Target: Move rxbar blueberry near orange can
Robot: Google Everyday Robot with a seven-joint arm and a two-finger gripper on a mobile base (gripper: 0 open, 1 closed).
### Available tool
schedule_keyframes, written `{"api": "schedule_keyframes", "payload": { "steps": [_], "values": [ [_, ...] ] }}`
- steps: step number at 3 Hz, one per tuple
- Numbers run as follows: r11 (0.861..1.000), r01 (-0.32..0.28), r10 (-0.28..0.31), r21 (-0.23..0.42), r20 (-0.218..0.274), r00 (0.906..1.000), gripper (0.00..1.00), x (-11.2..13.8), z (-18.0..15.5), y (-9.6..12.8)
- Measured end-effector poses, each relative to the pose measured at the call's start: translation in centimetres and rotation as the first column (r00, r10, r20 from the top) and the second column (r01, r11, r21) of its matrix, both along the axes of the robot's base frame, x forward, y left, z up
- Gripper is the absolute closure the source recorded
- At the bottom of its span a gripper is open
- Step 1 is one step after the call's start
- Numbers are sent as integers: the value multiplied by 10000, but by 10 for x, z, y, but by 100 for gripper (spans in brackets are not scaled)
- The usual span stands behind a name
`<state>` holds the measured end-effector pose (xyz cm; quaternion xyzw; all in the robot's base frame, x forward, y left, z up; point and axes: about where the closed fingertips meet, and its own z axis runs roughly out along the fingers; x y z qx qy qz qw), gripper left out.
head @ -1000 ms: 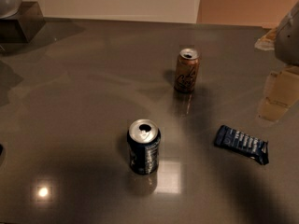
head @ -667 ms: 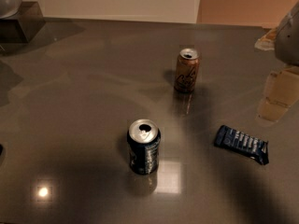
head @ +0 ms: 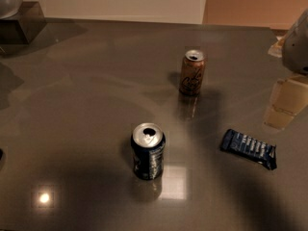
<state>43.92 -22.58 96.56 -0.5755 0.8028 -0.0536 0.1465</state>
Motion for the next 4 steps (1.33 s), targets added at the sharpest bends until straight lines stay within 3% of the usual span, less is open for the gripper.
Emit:
{"api": "schedule_keyframes", "payload": {
  "steps": [2, 4],
  "values": [
    [9958, 881, -854, 248, -958, 9917, 0, -24, -44, -7],
    [9934, 986, -892, 590, -1445, 9855, 0, -42, -84, -9]
  ]
}}
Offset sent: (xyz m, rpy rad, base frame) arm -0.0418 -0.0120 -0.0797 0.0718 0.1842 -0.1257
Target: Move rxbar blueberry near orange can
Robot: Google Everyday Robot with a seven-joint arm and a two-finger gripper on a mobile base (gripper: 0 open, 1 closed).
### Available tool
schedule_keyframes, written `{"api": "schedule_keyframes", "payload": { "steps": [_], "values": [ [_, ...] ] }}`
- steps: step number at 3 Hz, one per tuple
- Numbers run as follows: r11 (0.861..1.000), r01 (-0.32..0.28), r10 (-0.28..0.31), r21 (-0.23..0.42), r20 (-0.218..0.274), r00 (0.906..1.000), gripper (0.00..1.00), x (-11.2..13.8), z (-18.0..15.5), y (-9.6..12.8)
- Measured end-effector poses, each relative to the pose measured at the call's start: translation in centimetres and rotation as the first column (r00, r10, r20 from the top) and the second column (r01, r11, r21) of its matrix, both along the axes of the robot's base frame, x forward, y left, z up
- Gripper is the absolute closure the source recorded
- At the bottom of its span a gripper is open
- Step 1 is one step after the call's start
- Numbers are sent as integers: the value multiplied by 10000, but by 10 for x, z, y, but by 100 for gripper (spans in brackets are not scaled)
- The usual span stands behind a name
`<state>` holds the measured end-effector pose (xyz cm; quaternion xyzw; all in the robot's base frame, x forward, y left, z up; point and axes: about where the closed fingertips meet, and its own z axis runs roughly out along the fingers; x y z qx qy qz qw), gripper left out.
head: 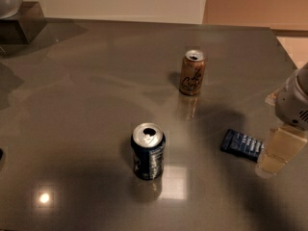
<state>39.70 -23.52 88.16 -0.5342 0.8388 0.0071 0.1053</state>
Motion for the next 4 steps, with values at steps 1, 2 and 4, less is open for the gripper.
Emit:
{"api": "schedule_keyframes", "payload": {
  "steps": [1, 2, 4],
  "values": [
    [9998, -172, 172, -28, -201, 9997, 0, -3, -20, 1],
    [9998, -193, 192, -30, -359, 9992, 0, 2, -44, -1],
    [9998, -149, 144, -94, -543, 9984, 16, 4, -58, -5]
  ]
}}
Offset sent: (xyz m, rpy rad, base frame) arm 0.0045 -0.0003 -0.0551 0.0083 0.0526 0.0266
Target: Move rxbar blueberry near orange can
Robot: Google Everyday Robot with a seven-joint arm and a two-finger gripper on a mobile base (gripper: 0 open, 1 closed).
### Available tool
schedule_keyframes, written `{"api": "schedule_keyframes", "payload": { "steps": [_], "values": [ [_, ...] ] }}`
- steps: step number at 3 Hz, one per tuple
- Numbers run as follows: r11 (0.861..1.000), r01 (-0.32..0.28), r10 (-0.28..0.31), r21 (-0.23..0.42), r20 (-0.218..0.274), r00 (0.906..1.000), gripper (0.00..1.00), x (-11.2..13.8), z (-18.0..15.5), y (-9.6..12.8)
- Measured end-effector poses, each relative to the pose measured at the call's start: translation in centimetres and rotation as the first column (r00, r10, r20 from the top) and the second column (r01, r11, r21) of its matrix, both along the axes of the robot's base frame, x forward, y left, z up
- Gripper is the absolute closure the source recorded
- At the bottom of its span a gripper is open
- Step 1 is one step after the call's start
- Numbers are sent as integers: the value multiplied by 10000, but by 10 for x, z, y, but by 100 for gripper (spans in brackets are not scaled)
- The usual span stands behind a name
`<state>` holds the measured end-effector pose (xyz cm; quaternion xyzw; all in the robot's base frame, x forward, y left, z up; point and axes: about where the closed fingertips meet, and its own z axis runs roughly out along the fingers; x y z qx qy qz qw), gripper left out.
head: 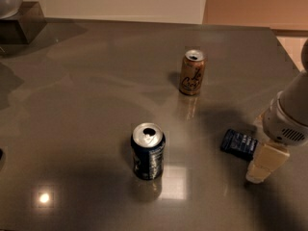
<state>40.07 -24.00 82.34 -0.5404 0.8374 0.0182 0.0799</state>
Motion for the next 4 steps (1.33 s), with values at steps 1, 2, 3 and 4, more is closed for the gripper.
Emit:
{"api": "schedule_keyframes", "payload": {
  "steps": [1, 2, 3, 4],
  "values": [
    [10000, -41, 41, 21, -212, 9998, 39, -1, -4, 0],
    [10000, -46, 47, 28, -265, 9996, 64, 0, -2, 1],
    [10000, -46, 46, 28, -266, 9996, 87, 0, 1, 1],
    [10000, -32, 31, -31, -259, 9997, 100, 16, 7, 7]
  ]
}}
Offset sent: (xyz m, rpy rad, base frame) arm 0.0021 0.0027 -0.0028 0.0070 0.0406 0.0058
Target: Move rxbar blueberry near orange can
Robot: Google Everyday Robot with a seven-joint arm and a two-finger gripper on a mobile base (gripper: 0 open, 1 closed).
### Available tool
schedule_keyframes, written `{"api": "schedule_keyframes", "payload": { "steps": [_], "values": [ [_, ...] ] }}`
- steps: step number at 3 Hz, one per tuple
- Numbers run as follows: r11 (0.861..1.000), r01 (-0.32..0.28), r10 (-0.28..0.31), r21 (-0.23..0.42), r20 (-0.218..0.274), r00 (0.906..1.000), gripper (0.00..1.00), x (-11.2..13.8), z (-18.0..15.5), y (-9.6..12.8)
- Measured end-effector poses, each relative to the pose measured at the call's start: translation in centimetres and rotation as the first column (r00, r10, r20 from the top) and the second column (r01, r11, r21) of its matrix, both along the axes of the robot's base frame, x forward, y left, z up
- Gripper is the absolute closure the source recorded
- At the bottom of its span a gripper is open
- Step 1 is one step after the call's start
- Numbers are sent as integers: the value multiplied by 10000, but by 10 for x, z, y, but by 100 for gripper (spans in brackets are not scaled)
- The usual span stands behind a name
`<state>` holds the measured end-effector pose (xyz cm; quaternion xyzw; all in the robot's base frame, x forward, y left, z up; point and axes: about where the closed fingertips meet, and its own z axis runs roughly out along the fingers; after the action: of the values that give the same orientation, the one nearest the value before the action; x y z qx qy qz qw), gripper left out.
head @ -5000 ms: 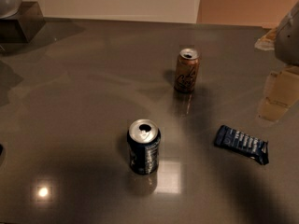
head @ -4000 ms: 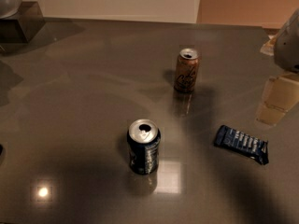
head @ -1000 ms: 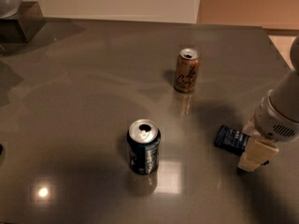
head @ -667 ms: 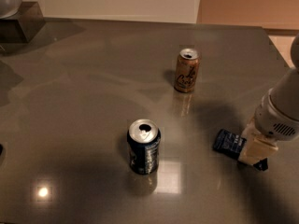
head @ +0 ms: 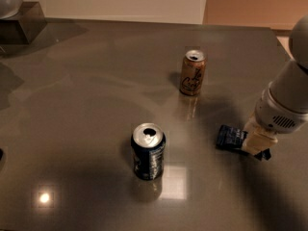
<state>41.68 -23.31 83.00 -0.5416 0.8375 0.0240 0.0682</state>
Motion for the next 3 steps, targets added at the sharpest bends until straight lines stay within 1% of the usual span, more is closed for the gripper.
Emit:
{"api": "schedule_keyframes", "payload": {
  "steps": [1, 2, 3],
  "values": [
    [10000, -37, 37, -12, 76, 10000, 100, 34, 5, 9],
    [9999, -142, 141, 39, 256, 9996, 100, 77, 8, 17],
    [9996, -189, 177, 200, 566, 9982, 100, 114, 12, 23]
  ]
}}
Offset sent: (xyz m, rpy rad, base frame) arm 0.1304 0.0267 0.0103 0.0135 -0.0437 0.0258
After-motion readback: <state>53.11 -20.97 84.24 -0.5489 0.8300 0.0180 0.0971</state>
